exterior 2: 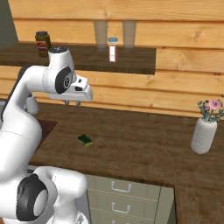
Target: Pick up the sponge from the counter and clean the cutting board by briefly scrubbing or pressing down on the cutting board. Once finished, release the sponge.
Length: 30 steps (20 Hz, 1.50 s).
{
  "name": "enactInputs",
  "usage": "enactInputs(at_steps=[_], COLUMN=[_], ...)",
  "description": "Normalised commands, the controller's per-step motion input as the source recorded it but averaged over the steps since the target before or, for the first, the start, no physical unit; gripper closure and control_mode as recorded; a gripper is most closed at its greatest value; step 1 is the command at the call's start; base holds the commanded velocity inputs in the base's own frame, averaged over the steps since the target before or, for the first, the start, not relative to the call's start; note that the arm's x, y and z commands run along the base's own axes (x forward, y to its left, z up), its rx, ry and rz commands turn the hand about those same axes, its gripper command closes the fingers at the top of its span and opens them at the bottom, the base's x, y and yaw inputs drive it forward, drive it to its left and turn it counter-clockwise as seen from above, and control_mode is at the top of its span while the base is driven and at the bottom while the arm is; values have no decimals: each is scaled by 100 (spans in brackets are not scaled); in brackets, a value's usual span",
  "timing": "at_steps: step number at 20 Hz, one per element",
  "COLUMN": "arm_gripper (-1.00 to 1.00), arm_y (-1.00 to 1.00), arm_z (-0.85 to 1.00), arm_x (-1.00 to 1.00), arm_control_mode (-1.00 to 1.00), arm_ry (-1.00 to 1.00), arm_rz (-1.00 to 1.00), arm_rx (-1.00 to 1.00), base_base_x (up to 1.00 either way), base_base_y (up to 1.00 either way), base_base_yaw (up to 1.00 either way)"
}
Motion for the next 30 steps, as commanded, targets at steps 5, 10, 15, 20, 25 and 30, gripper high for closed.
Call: enactInputs(at_steps=[5,10,15,20,25,30], arm_gripper=[-100,-100,-100,-100,-100,-100], arm_y=[0,0,0,0,0,0], arm_z=[-11,-71,-83,-50,-38,-27], arm_x=[-2,0,6,23,17,10], arm_control_mode=[-100,-100,-100,-100,-100,-100], arm_ry=[0,0,0,0,0,0], arm_rz=[1,29,35,10,1,3], arm_rx=[0,0,-4,-20,-13,0], base_base_x=[0,0,0,0,0,0], base_base_y=[0,0,0,0,0,0], base_base_yaw=[0,0,0,0,0,0])
